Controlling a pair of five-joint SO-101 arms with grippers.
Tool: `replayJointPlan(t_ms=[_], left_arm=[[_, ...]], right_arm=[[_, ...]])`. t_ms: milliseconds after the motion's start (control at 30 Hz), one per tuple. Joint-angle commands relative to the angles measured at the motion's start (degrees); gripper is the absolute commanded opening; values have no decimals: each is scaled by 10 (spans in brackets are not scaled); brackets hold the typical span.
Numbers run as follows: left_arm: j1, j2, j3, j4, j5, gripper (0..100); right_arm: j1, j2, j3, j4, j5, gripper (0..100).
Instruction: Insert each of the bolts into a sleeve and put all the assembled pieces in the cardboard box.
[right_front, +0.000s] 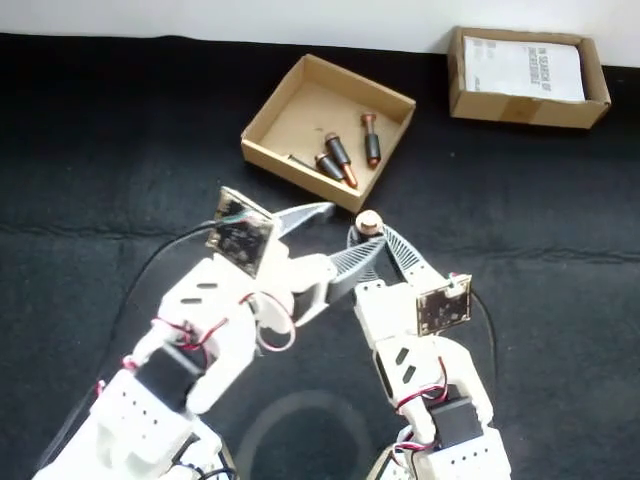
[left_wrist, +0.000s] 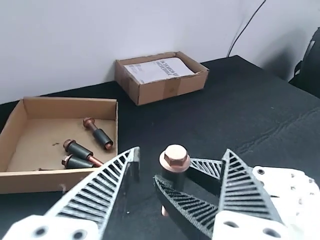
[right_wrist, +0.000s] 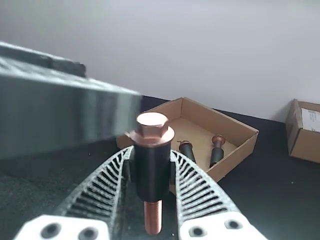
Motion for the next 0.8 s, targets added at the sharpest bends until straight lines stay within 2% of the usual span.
replayJointPlan(t_ms=[0,133,400,533,667,767], left_arm=[[-20,-59,-42,49,-1,255],[-52,-132,-51,93,-2,225],[-145,-233,-3,90,-47,13],[-176,-289,48,90,-54,12],[-204,-348,111,90,-51,12],[-233,-350,135,90,-50,12]], right_arm=[[8,-5,75,0,-1,6],[21,0,75,0,-1,6],[44,0,58,2,-4,6],[57,0,-19,58,-10,6],[57,1,-107,145,-55,6],[58,1,-145,178,-55,6]])
